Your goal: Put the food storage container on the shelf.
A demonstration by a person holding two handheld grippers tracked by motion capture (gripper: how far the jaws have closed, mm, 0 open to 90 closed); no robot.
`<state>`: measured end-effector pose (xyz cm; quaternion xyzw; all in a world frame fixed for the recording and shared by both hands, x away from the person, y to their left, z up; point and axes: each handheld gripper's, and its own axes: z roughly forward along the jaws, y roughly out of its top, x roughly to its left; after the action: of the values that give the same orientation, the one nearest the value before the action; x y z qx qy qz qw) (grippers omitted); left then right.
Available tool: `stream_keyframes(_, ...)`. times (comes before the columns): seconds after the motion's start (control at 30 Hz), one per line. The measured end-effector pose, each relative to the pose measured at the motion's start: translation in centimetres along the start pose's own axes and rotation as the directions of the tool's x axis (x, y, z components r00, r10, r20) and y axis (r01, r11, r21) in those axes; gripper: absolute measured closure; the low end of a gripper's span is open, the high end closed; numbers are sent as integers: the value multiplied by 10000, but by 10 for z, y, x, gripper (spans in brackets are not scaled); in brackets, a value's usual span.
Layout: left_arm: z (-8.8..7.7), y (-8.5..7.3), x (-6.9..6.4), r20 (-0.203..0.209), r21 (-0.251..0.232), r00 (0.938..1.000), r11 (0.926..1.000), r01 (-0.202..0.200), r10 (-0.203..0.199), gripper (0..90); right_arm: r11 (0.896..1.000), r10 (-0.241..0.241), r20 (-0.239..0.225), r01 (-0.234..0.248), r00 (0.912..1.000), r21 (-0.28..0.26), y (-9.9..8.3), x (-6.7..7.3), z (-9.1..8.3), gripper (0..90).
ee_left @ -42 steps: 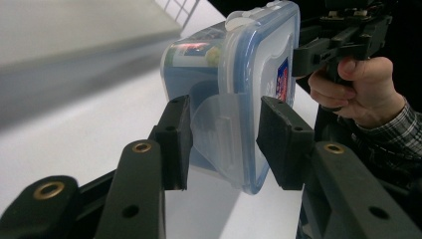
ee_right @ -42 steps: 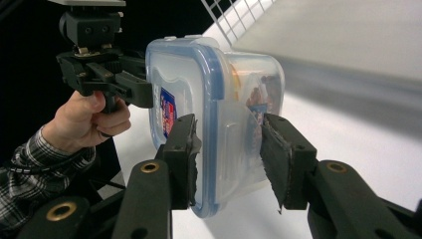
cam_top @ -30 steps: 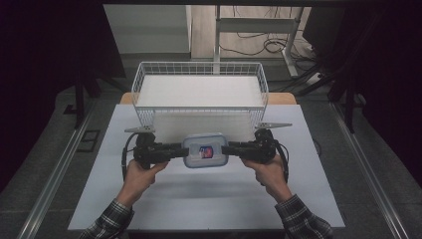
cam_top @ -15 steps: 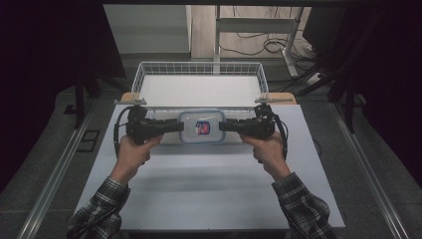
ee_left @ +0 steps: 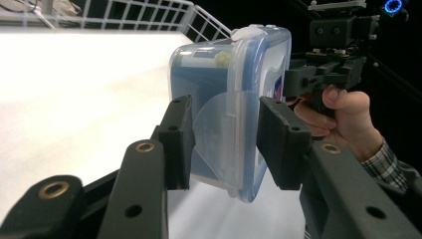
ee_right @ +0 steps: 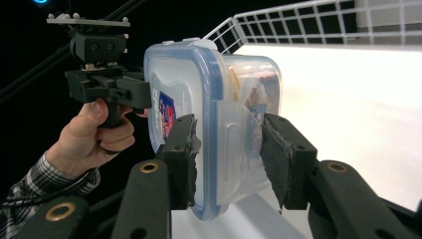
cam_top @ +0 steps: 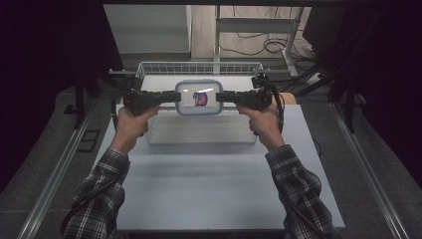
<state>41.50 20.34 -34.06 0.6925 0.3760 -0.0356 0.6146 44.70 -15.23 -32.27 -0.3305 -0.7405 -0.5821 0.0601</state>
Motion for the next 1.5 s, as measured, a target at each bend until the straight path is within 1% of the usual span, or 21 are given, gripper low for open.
stream_keyframes(0.03,3,4,5,-52,-7,10000,10000,-13,13,588,10000,-4,81,4,10000,-20,7,-5,3,578)
stream_keyframes(0.07,3,4,5,-52,-7,10000,10000,-13,13,587,10000,-4,81,4,10000,-20,7,-5,3,578)
stream_keyframes(0.13,8,9,12,-195,-33,9997,9999,169,-169,584,10000,79,166,-78,9998,-27,11,-11,6,577)
stream_keyframes(0.23,11,11,16,-292,15,9993,9997,252,-252,581,9998,182,210,-182,9996,-22,13,-16,9,577)
stream_keyframes(0.33,15,12,22,-501,99,9983,9995,315,-310,571,9991,415,324,-418,9986,90,14,-24,15,576)
stream_keyframes(0.37,16,11,23,-558,136,9979,9993,341,-333,571,9991,415,324,-418,9986,90,14,-24,15,576)
stream_keyframes(0.53,19,11,27,-601,-11,9975,9993,377,-377,567,9975,680,322,-686,9972,159,13,-31,19,566)
stream_keyframes(0.7,21,13,28,-658,-66,9971,9992,390,-393,561,9981,588,527,-596,9969,131,14,-31,19,557)
stream_keyframes(0.73,21,13,29,-711,-33,9969,9994,334,-336,559,9986,480,788,-497,9957,197,14,-30,19,550)
stream_keyframes(0.87,24,15,31,-827,78,9957,9990,432,-425,548,9991,271,1028,-304,9943,310,14,-28,22,572)
stream_keyframes(0.9,25,15,31,-862,59,9952,9989,471,-464,544,9990,143,1239,-194,9922,400,14,-27,23,565)
stream_keyframes(0.97,25,15,33,-847,33,9949,9984,561,-556,540,9988,135,1376,-198,9904,443,14,-26,23,576)
stream_keyframes(1.03,26,16,34,-986,32,9937,9986,534,-529,530,9987,88,1474,-160,9890,476,14,-26,24,577)
stream_keyframes(1.1,27,19,33,-1396,101,9895,9992,379,-361,510,9986,29,1629,-114,9866,512,13,-26,24,582)
stream_keyframes(1.13,27,20,32,-1554,163,9875,9995,287,-258,500,9989,100,1612,-173,9869,440,13,-26,23,580)
stream_keyframes(1.2,29,22,29,-1927,242,9812,9996,149,-99,469,9991,159,1650,-223,9862,371,14,-26,23,579)
stream_keyframes(1.27,29,23,26,-2364,282,9716,9996,-24,90,454,9994,142,1760,-195,9843,286,15,-25,22,586)
stream_keyframes(1.33,29,23,24,-2571,308,9662,9995,-122,198,458,9997,124,1873,-165,9822,202,16,-24,22,588)
stream_keyframes(1.4,29,22,23,-2688,263,9630,9996,-119,185,474,9999,100,2048,-121,9788,91,16,-22,22,589)
stream_keyframes(1.43,29,22,23,-2694,218,9629,9997,-90,145,487,9999,121,2102,-131,9776,31,17,-22,23,589)
stream_keyframes(1.5,29,21,23,-2512,234,9679,9997,-54,111,503,9999,95,2206,-101,9753,16,18,-21,23,591)
